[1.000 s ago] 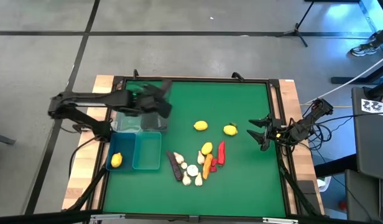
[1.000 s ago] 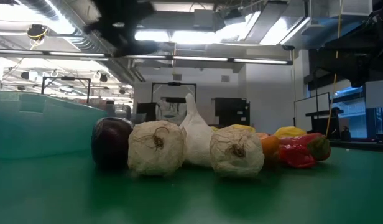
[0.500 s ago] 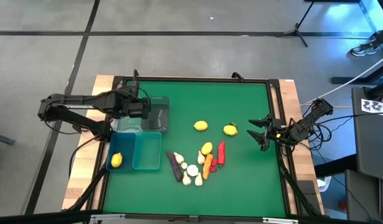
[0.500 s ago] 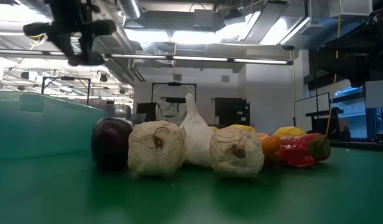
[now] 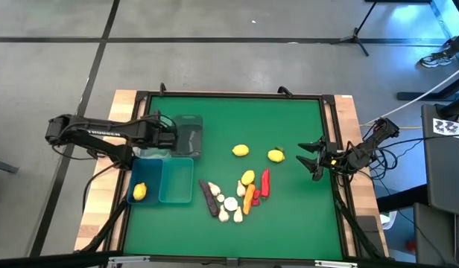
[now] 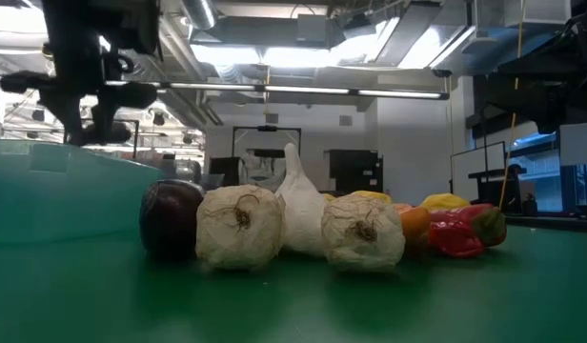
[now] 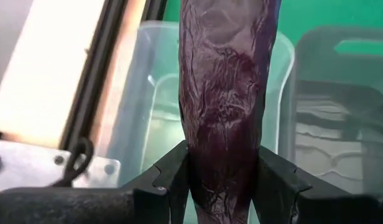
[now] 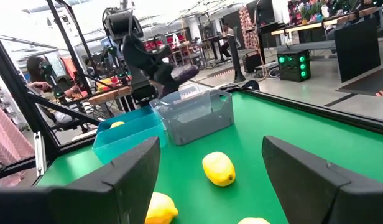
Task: Sort produce into baskets
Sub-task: Put the purple eggplant into the transparent bin
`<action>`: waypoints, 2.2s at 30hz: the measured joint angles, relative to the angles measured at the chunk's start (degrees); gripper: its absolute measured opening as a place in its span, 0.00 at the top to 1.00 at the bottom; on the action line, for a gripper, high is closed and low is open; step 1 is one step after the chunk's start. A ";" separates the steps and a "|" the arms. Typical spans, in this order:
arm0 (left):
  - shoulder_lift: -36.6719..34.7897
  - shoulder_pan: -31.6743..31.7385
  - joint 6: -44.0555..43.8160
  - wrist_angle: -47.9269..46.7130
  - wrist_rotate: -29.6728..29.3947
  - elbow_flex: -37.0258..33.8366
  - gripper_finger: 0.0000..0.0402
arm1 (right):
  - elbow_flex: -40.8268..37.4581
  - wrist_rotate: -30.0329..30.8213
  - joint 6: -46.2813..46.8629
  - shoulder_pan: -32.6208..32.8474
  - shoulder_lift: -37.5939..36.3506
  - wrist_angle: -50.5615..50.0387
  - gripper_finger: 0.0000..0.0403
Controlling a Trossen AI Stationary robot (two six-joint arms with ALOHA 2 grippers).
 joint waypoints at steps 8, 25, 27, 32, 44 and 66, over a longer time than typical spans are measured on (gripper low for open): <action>0.00 0.00 2.10 5.99 0.72 -3.82 0.66 | 0.00 -0.01 -0.02 0.01 0.01 -0.02 0.30; 0.00 0.00 14.60 12.84 1.80 -3.91 0.66 | 0.00 -0.32 -0.02 0.01 0.01 -0.02 0.30; 0.00 0.00 15.24 12.78 1.64 -3.91 0.65 | 0.00 -1.57 -0.02 0.01 0.01 0.04 0.30; 0.00 0.00 15.41 12.75 1.61 -3.91 0.54 | 0.04 -4.75 -0.02 0.02 -0.01 0.20 0.30; -1.45 -0.02 18.51 14.30 1.24 -2.88 0.37 | 0.04 -5.05 -0.02 0.02 0.01 0.13 0.30; 4.02 -18.98 92.64 68.55 23.32 -1.47 0.37 | 0.04 -4.94 -0.04 0.02 0.01 0.07 0.30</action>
